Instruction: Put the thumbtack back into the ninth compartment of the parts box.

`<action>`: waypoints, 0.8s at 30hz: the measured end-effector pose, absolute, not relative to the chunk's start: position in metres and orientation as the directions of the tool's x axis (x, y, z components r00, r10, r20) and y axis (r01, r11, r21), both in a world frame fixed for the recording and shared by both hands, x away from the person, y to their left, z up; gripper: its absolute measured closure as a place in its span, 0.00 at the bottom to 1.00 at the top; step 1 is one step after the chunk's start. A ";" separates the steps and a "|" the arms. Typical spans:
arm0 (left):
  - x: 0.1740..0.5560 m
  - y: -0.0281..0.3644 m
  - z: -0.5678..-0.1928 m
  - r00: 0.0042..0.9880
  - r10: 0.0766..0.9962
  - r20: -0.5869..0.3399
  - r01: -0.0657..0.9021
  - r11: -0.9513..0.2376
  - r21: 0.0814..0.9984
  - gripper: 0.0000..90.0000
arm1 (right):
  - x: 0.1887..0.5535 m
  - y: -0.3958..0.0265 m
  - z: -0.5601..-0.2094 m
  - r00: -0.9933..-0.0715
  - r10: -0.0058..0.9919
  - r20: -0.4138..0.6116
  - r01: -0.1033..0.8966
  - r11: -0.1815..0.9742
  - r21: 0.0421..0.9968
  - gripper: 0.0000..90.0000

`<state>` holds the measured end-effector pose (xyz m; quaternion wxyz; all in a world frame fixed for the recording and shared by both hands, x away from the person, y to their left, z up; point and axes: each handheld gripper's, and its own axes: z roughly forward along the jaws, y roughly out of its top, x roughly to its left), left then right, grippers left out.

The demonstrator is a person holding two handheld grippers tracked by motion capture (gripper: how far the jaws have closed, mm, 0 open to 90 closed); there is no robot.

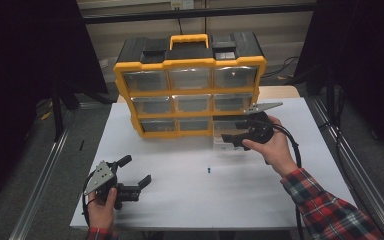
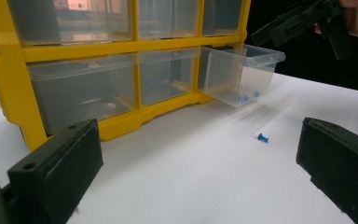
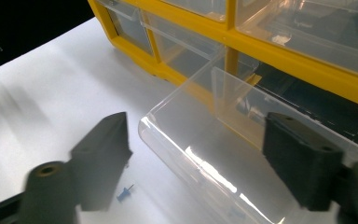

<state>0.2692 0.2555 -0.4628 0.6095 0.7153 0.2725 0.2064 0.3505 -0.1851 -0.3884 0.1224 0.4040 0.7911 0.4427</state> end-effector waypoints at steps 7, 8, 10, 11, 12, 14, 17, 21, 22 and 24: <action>0.269 0.255 -0.463 0.767 0.641 -0.033 0.134 -0.110 0.985 0.00 | 0.342 -0.182 -0.391 -0.642 0.750 0.157 0.516 0.273 0.812 0.15; 0.269 0.255 -0.463 0.767 0.641 -0.034 0.134 -0.108 0.985 0.00 | 0.341 -0.181 -0.391 -0.642 0.750 0.159 0.518 0.272 0.811 0.14; 0.269 0.255 -0.463 0.767 0.641 -0.033 0.135 -0.111 0.985 0.00 | 0.339 -0.181 -0.392 -0.651 0.741 0.165 0.517 0.273 0.811 0.14; 0.269 0.255 -0.463 0.767 0.640 -0.034 0.135 -0.110 0.985 0.00 | 0.338 -0.180 -0.392 -0.652 0.741 0.164 0.517 0.276 0.810 0.14; 0.269 0.255 -0.463 0.767 0.641 -0.034 0.134 -0.108 0.985 0.00 | 0.337 -0.180 -0.392 -0.654 0.738 0.167 0.517 0.274 0.811 0.14; 0.269 0.255 -0.463 0.768 0.640 -0.033 0.135 -0.111 0.985 0.00 | 0.336 -0.179 -0.392 -0.659 0.731 0.177 0.518 0.271 0.811 0.14; 0.269 0.255 -0.463 0.768 0.640 -0.033 0.135 -0.112 0.984 0.00 | 0.333 -0.178 -0.392 -0.665 0.725 0.181 0.517 0.272 0.811 0.14; 0.269 0.253 -0.463 0.764 0.643 -0.052 0.140 -0.087 0.986 0.00 | 0.330 -0.175 -0.395 -0.676 0.711 0.192 0.520 0.275 0.809 0.14; 0.269 0.254 -0.463 0.768 0.640 -0.037 0.135 -0.105 0.985 0.00 | 0.329 -0.174 -0.396 -0.676 0.711 0.196 0.522 0.273 0.808 0.14; 0.269 0.255 -0.463 0.764 0.644 -0.030 0.135 -0.115 0.984 0.00 | 0.327 -0.172 -0.397 -0.676 0.709 0.200 0.524 0.273 0.807 0.14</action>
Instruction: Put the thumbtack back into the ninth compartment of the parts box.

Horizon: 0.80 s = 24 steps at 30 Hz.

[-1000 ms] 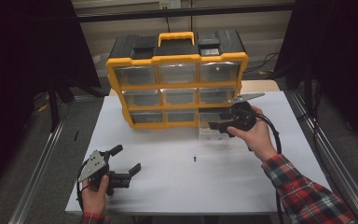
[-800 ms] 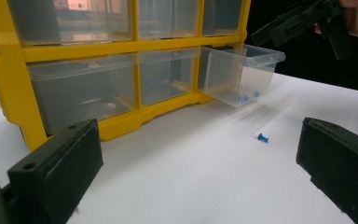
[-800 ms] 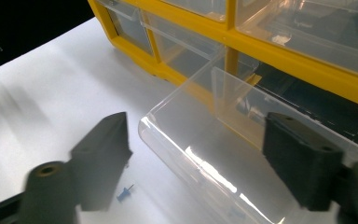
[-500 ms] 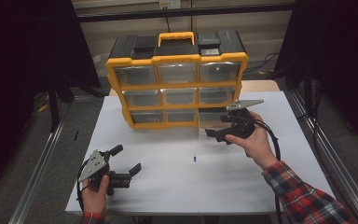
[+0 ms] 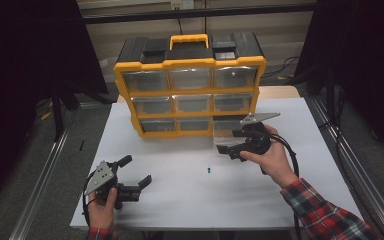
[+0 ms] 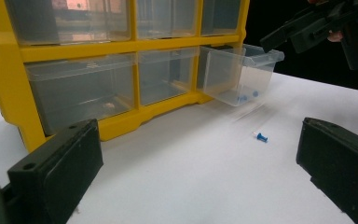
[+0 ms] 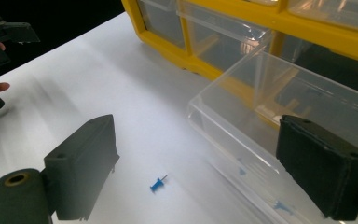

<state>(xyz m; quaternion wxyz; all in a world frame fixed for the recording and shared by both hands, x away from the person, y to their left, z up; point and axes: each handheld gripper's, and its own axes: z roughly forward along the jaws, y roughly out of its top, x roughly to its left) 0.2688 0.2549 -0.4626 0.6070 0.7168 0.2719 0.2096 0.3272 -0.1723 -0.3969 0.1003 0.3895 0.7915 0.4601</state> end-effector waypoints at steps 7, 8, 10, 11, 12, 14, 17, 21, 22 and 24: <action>0.269 0.253 -0.463 0.765 0.642 -0.053 0.141 -0.086 0.986 0.00 | 0.323 -0.168 -0.396 -0.695 0.691 0.198 0.507 0.276 0.817 0.14; 0.269 0.255 -0.463 0.768 0.639 -0.033 0.133 -0.110 0.985 0.00 | 0.322 -0.168 -0.395 -0.693 0.693 0.198 0.508 0.274 0.817 0.14; 0.269 0.255 -0.463 0.769 0.638 -0.032 0.134 -0.112 0.985 0.00 | 0.321 -0.167 -0.395 -0.699 0.688 0.198 0.506 0.279 0.816 0.14; 0.269 0.255 -0.463 0.769 0.638 -0.032 0.134 -0.112 0.985 0.00 | 0.320 -0.167 -0.395 -0.697 0.690 0.198 0.506 0.277 0.817 0.14; 0.269 0.255 -0.463 0.765 0.643 -0.031 0.136 -0.115 0.984 0.00 | 0.320 -0.167 -0.395 -0.700 0.687 0.196 0.505 0.281 0.816 0.14; 0.269 0.255 -0.463 0.765 0.644 -0.030 0.135 -0.115 0.984 0.00 | 0.318 -0.166 -0.395 -0.701 0.683 0.205 0.506 0.275 0.817 0.14; 0.269 0.255 -0.463 0.765 0.643 -0.029 0.135 -0.116 0.984 0.00 | 0.316 -0.165 -0.396 -0.707 0.676 0.210 0.507 0.276 0.817 0.15; 0.268 0.253 -0.463 0.761 0.646 -0.054 0.143 -0.086 0.986 0.00 | 0.313 -0.162 -0.402 -0.712 0.668 0.216 0.513 0.285 0.810 0.14; 0.268 0.251 -0.463 0.755 0.650 -0.079 0.151 -0.056 0.987 0.00 | 0.313 -0.162 -0.404 -0.713 0.667 0.216 0.514 0.287 0.808 0.14; 0.269 0.255 -0.463 0.766 0.642 -0.035 0.138 -0.110 0.984 0.00 | 0.312 -0.160 -0.406 -0.715 0.664 0.217 0.515 0.292 0.806 0.15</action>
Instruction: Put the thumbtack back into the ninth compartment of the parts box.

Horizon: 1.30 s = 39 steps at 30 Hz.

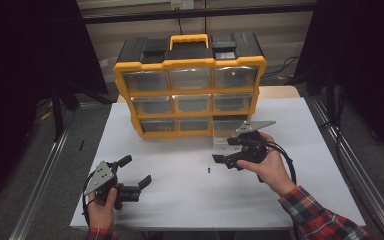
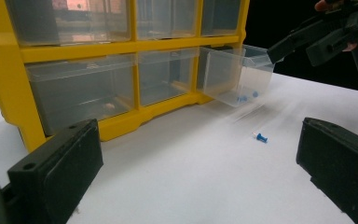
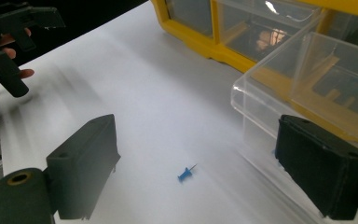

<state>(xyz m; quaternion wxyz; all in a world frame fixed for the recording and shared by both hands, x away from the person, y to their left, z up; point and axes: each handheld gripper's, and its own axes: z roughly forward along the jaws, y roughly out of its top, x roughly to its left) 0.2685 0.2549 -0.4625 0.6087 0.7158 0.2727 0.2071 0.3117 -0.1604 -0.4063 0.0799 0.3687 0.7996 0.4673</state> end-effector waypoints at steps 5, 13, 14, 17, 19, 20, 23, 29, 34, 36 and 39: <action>0.269 0.255 -0.462 0.765 0.643 -0.034 0.137 -0.112 0.984 0.00 | 0.309 -0.156 -0.413 -0.716 0.662 0.222 0.522 0.296 0.800 0.15; 0.268 0.253 -0.463 0.758 0.650 -0.064 0.145 -0.072 0.987 0.00 | 0.308 -0.150 -0.421 -0.716 0.663 0.220 0.530 0.311 0.789 0.17; 0.268 0.254 -0.463 0.757 0.651 -0.056 0.143 -0.082 0.986 0.00 | 0.308 -0.149 -0.421 -0.716 0.662 0.222 0.530 0.309 0.790 0.17; 0.268 0.254 -0.463 0.757 0.651 -0.055 0.142 -0.082 0.986 0.00 | 0.307 -0.147 -0.424 -0.715 0.663 0.223 0.532 0.309 0.788 0.18; 0.268 0.254 -0.463 0.757 0.651 -0.055 0.142 -0.082 0.986 0.00 | 0.306 -0.146 -0.425 -0.713 0.665 0.222 0.533 0.309 0.787 0.19; 0.268 0.254 -0.463 0.757 0.651 -0.054 0.142 -0.083 0.986 0.00 | 0.306 -0.146 -0.426 -0.712 0.668 0.216 0.529 0.309 0.790 0.20; 0.268 0.254 -0.463 0.757 0.651 -0.053 0.141 -0.084 0.986 0.00 | 0.306 -0.145 -0.428 -0.705 0.675 0.218 0.535 0.303 0.788 0.22; 0.268 0.254 -0.463 0.762 0.646 -0.054 0.140 -0.083 0.987 0.00 | 0.305 -0.143 -0.431 -0.699 0.683 0.214 0.539 0.307 0.785 0.26; 0.268 0.254 -0.463 0.761 0.646 -0.055 0.140 -0.082 0.987 0.00 | 0.305 -0.141 -0.436 -0.690 0.694 0.204 0.546 0.315 0.776 0.30; 0.268 0.254 -0.463 0.762 0.646 -0.054 0.139 -0.082 0.987 0.00 | 0.304 -0.140 -0.437 -0.690 0.694 0.205 0.551 0.320 0.771 0.35; 0.268 0.255 -0.463 0.763 0.645 -0.053 0.139 -0.083 0.987 0.00 | 0.304 -0.139 -0.440 -0.686 0.700 0.200 0.555 0.325 0.766 0.38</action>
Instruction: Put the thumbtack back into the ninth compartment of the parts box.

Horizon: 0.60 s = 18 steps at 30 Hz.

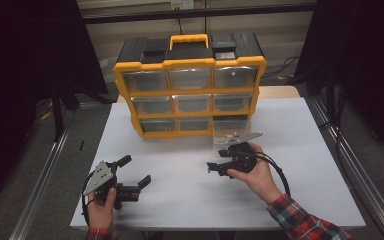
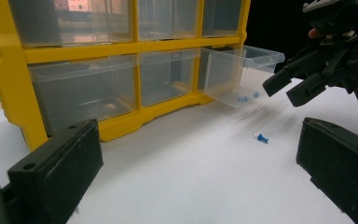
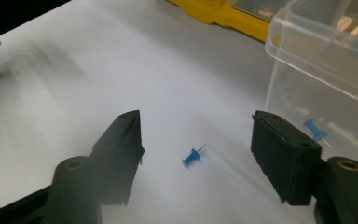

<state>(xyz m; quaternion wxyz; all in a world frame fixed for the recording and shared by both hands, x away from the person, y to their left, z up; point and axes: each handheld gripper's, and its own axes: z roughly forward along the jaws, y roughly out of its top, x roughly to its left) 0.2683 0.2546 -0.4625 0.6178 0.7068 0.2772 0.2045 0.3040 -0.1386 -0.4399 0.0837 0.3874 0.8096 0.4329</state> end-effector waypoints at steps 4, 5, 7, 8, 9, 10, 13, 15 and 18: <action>0.268 0.254 -0.462 0.763 0.645 -0.055 0.138 -0.080 0.987 0.00 | 0.304 -0.138 -0.443 -0.679 0.705 0.206 0.568 0.326 0.756 0.45; 0.268 0.254 -0.463 0.762 0.646 -0.055 0.140 -0.081 0.987 0.00 | 0.305 -0.138 -0.444 -0.678 0.707 0.203 0.567 0.327 0.756 0.47; 0.268 0.254 -0.462 0.763 0.645 -0.055 0.138 -0.079 0.987 0.00 | 0.305 -0.136 -0.446 -0.680 0.704 0.204 0.570 0.333 0.751 0.49; 0.268 0.254 -0.462 0.762 0.645 -0.056 0.139 -0.079 0.987 0.00 | 0.306 -0.136 -0.446 -0.683 0.703 0.198 0.569 0.342 0.748 0.50; 0.268 0.255 -0.462 0.763 0.644 -0.053 0.138 -0.083 0.987 0.00 | 0.306 -0.135 -0.447 -0.684 0.702 0.199 0.570 0.344 0.746 0.51; 0.268 0.255 -0.462 0.763 0.644 -0.053 0.139 -0.083 0.987 0.00 | 0.306 -0.134 -0.448 -0.689 0.698 0.197 0.569 0.352 0.743 0.51; 0.268 0.255 -0.462 0.763 0.644 -0.053 0.138 -0.083 0.987 0.00 | 0.307 -0.131 -0.453 -0.694 0.696 0.186 0.569 0.371 0.733 0.54; 0.268 0.255 -0.462 0.763 0.645 -0.053 0.139 -0.083 0.987 0.00 | 0.307 -0.128 -0.456 -0.695 0.693 0.191 0.573 0.373 0.730 0.56; 0.268 0.255 -0.462 0.762 0.645 -0.055 0.139 -0.080 0.987 0.00 | 0.308 -0.125 -0.460 -0.692 0.699 0.181 0.576 0.382 0.723 0.59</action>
